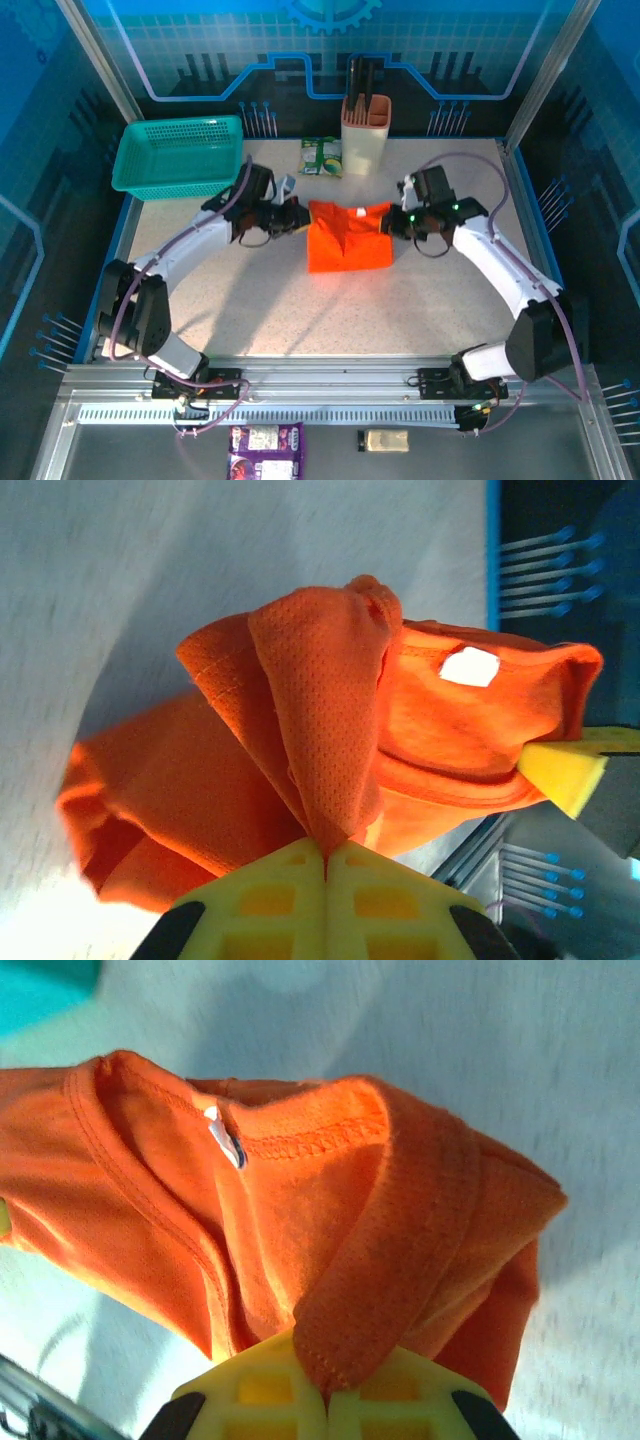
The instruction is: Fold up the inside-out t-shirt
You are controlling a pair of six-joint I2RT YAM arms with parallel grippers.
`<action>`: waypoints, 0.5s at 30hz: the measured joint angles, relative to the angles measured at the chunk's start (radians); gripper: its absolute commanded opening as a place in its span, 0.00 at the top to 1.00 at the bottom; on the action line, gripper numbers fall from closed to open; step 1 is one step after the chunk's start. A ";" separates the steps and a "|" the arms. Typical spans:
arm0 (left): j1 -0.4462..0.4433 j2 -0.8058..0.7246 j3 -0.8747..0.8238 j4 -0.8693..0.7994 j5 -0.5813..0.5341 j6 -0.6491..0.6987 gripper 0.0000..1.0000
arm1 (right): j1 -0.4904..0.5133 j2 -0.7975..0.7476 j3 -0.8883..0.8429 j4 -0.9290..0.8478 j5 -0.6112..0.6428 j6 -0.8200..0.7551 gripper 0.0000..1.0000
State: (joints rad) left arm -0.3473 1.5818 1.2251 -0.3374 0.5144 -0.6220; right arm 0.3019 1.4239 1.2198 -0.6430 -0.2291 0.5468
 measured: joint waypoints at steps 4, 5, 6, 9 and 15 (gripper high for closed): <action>0.035 0.119 0.200 -0.029 0.011 0.028 1.00 | -0.053 0.117 0.172 -0.008 -0.018 -0.036 1.00; 0.043 0.151 0.245 -0.037 0.017 0.034 1.00 | -0.063 0.156 0.221 -0.009 -0.022 -0.045 1.00; 0.051 0.189 0.296 -0.047 0.023 0.043 1.00 | -0.071 0.192 0.264 -0.011 -0.027 -0.053 1.00; 0.069 0.277 0.421 -0.083 0.038 0.055 1.00 | -0.090 0.277 0.365 -0.015 -0.045 -0.074 1.00; 0.085 0.327 0.525 -0.129 0.068 0.094 1.00 | -0.101 0.298 0.387 -0.009 -0.071 -0.112 1.00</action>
State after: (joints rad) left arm -0.2619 1.9091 1.7496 -0.4664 0.5819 -0.5282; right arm 0.2012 1.7222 1.6070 -0.6521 -0.3000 0.4347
